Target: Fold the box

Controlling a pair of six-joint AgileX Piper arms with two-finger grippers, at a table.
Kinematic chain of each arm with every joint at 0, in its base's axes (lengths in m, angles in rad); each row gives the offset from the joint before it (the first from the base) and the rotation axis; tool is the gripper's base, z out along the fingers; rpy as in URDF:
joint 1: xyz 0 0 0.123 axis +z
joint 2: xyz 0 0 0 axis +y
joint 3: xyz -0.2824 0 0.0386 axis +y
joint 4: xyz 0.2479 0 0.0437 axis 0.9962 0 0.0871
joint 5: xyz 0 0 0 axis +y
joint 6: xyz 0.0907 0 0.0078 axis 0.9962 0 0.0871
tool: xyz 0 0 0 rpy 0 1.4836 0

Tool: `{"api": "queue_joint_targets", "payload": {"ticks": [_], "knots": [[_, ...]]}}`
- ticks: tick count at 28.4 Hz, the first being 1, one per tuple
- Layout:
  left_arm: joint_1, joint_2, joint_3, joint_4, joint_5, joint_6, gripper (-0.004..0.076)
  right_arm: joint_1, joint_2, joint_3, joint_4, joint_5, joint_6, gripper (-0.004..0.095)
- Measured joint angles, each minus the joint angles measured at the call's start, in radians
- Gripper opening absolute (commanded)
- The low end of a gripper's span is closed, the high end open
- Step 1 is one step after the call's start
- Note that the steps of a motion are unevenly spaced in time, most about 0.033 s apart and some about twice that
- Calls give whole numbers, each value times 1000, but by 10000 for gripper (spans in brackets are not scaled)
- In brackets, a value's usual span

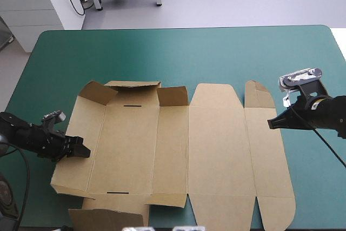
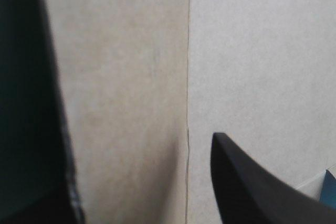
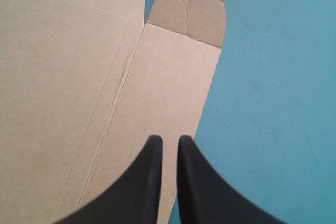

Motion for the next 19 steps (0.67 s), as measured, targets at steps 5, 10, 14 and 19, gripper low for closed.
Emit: {"api": "queue_joint_targets", "payload": {"ticks": [5, 10, 14, 19], "knots": [[0, 0, 0, -7, 5, 0, -6, 0, 0, 0, 1, 1, 0, 87], [-1, 0, 0, -27, 16, 6, -8, 0, 0, 0, 1, 2, 0, 87], [-9, 1, -33, -33, 17, 83, -8, 0, 0, 0, -3, 2, 0, 87], [-88, 4, -194, -28, 16, 147, -8, 0, 0, 0, -3, 2, 0, 87]]}}
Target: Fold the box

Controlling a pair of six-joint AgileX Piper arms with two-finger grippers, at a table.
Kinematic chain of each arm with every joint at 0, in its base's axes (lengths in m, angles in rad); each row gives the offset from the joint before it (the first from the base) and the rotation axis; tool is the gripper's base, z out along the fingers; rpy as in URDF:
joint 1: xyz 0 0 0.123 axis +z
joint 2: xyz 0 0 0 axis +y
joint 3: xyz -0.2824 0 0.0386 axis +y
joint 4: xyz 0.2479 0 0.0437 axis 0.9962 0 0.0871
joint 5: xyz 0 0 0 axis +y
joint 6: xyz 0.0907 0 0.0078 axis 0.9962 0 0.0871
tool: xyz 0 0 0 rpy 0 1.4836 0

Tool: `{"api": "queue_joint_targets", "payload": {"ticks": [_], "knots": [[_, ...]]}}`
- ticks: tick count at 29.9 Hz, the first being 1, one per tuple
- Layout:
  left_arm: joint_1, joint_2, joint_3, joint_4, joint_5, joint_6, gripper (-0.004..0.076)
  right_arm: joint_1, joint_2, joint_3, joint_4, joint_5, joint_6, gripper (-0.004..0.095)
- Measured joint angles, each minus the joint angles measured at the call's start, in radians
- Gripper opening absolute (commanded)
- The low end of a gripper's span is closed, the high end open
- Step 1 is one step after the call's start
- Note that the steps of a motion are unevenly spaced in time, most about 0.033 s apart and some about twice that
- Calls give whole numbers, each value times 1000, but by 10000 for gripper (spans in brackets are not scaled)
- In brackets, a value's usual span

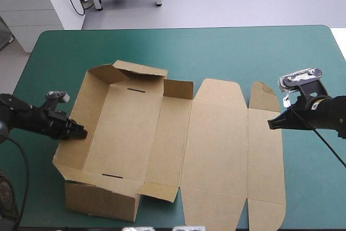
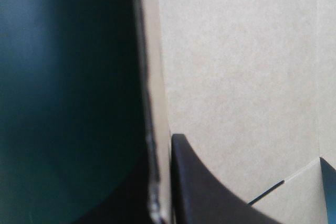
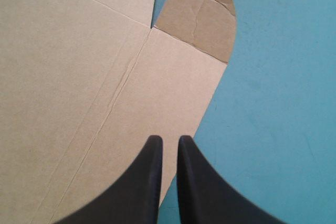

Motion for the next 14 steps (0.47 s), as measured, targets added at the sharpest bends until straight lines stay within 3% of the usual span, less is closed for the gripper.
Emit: {"api": "queue_joint_targets", "payload": {"ticks": [4, 14], "knots": [[-113, 0, -143, 13, -41, 18, -8, 0, 0, 0, 0, 1, 0, 87], [-448, 7, -426, 256, -303, 99, -8, 0, 0, 0, -3, 1, 2, 87]]}}
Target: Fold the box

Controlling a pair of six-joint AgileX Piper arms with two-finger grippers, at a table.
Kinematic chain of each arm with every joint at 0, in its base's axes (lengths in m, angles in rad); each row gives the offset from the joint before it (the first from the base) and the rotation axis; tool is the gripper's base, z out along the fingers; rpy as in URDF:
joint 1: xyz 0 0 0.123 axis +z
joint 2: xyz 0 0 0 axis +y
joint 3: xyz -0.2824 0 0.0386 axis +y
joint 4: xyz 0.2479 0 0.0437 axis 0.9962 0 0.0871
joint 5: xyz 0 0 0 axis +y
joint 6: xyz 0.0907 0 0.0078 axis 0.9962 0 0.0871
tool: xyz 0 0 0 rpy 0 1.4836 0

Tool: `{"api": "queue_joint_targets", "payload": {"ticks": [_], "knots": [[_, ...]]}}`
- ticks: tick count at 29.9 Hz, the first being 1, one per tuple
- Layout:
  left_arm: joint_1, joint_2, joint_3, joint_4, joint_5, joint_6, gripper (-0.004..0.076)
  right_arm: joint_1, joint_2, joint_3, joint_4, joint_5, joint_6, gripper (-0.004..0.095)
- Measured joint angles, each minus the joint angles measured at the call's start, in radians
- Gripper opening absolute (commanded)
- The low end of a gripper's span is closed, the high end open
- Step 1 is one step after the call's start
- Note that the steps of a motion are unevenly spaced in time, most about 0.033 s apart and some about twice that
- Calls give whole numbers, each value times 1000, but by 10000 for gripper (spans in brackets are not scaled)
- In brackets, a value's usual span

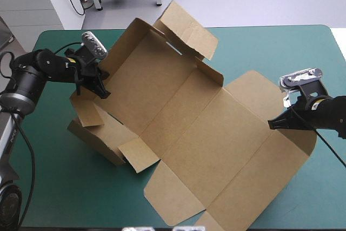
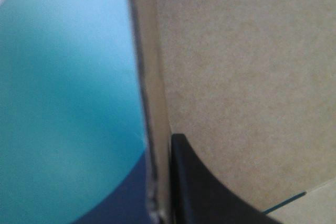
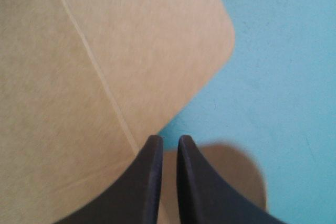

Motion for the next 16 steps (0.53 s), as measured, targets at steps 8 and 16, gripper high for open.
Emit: {"api": "queue_joint_targets", "payload": {"ticks": [8, 16], "knots": [[-243, 10, -23, 228, -230, 17, -8, 0, 0, 0, 0, 0, 6, 87], [-444, 40, -23, 445, -372, 0, -8, 0, 0, 0, 4, 0, 21, 87]]}}
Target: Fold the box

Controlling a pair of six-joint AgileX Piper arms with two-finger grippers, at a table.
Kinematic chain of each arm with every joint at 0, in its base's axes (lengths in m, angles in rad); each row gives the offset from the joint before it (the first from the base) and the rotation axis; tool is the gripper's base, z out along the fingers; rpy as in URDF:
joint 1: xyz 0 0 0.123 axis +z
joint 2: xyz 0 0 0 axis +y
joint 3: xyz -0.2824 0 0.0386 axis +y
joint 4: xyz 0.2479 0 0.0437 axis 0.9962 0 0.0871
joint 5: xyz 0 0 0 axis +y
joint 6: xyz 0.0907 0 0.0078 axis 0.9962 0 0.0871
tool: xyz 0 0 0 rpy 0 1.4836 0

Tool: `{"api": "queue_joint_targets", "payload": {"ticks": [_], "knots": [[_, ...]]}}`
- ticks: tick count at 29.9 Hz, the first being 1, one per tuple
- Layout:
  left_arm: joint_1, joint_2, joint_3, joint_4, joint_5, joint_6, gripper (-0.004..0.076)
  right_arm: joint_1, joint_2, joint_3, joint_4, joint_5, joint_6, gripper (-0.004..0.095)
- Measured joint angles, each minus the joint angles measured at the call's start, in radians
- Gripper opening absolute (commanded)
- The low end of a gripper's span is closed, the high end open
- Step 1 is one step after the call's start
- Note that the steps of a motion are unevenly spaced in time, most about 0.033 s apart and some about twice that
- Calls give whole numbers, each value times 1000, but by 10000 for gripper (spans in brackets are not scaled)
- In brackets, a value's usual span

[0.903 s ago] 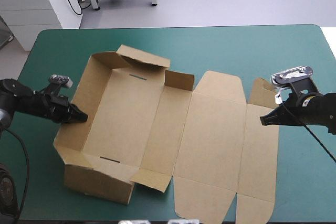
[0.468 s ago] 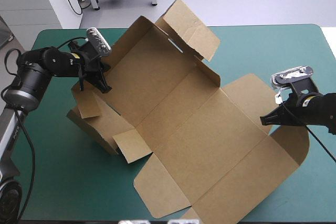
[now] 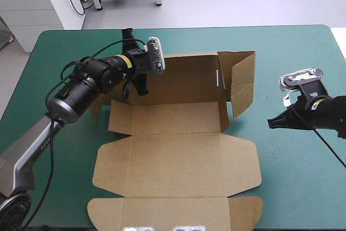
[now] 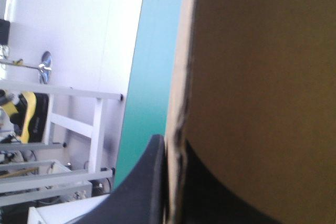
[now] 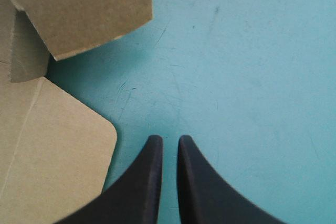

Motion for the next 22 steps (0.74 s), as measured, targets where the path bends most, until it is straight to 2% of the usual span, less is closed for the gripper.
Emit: {"api": "queue_joint_targets", "payload": {"ticks": [4, 10, 22], "knots": [[-76, 6, 0, 145, -37, -87, -8, 0, 0, 0, 3, 0, 10, 87], [-141, 10, 7, 327, -31, -251, -8, 0, 0, 0, 39, 0, 11, 87], [-302, 10, 76, 928, -11, -776, -8, 0, 0, 0, 56, -4, 32, 87]]}}
